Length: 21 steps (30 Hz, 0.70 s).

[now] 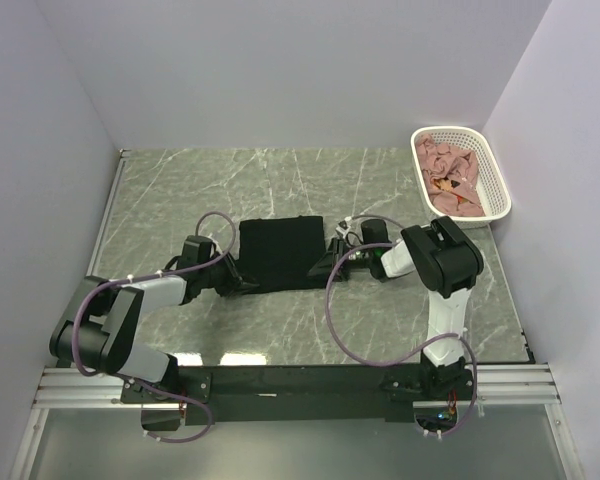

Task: Fold and stack the t-shirts
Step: Fold the tshirt

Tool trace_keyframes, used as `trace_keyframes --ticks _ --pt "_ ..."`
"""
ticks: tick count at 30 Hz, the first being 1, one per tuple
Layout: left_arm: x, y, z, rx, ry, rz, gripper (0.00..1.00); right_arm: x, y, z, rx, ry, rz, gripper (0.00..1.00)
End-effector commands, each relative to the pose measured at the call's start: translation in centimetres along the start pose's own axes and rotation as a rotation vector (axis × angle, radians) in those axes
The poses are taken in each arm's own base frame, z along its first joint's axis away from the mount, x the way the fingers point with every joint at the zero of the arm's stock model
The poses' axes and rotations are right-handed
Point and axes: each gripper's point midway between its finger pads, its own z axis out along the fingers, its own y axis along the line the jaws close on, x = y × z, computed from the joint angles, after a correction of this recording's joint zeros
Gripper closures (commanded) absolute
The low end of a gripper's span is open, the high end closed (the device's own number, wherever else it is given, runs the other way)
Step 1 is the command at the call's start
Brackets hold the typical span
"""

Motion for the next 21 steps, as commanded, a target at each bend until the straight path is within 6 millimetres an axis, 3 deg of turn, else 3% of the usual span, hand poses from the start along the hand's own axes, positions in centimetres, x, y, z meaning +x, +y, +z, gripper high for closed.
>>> trace_keyframes --ticks 1,4,8,11,14,18,21 --pt "0.1 2.3 -0.7 -0.091 -0.017 0.022 0.73 -0.1 -1.7 -0.6 0.074 -0.031 -0.036 0.78" --pt "-0.7 1.7 -1.2 -0.095 -0.041 0.052 0.73 -0.8 0.6 -1.3 0.074 -0.051 -0.102 0.78" --pt "-1.2 1.0 -1.7 -0.096 -0.052 0.069 0.73 -1.1 6.1 -1.6 0.019 -0.060 -0.215 0.77" --pt "-1.3 1.1 -1.7 -0.101 -0.061 0.081 0.73 0.6 9.3 0.0 -0.039 -0.013 -0.251 0.77" --pt "-1.2 1.6 -1.5 -0.117 -0.053 0.077 0.73 2.1 11.1 2.4 -0.086 0.026 -0.253 0.77" --pt "-0.7 2.2 -1.2 -0.122 -0.042 0.065 0.73 3.1 9.9 5.6 -0.089 0.054 -0.198 0.78" --pt "-0.6 2.5 -1.2 -0.130 -0.043 0.064 0.73 3.4 7.2 7.4 -0.057 0.064 -0.153 0.77"
